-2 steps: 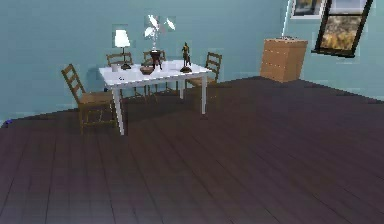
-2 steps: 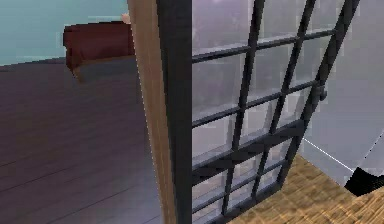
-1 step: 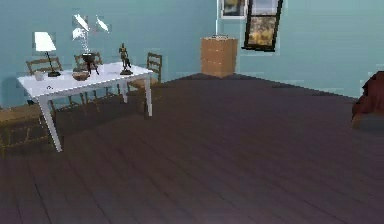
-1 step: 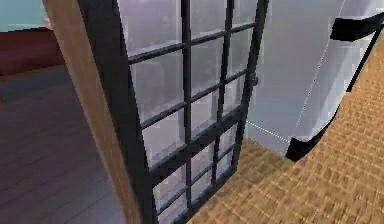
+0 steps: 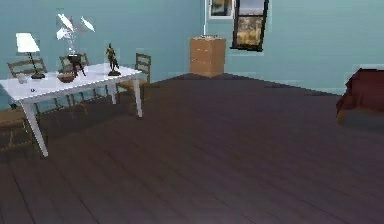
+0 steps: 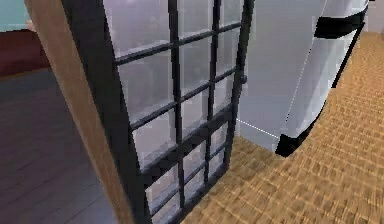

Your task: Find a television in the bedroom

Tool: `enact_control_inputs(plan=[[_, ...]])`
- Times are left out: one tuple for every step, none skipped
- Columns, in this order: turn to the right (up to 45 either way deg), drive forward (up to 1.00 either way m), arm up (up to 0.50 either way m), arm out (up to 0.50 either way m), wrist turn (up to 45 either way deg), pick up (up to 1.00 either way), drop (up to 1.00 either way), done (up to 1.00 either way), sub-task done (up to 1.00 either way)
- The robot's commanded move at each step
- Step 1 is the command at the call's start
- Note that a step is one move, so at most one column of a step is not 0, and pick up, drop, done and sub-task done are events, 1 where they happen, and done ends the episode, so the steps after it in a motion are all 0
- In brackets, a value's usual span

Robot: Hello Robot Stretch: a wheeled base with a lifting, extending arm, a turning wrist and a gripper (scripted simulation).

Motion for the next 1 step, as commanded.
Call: enact_control_inputs(plan=[[0.0,0.4,0.0,0.0,0.0,0.0,0.0,0.0,0.0]])
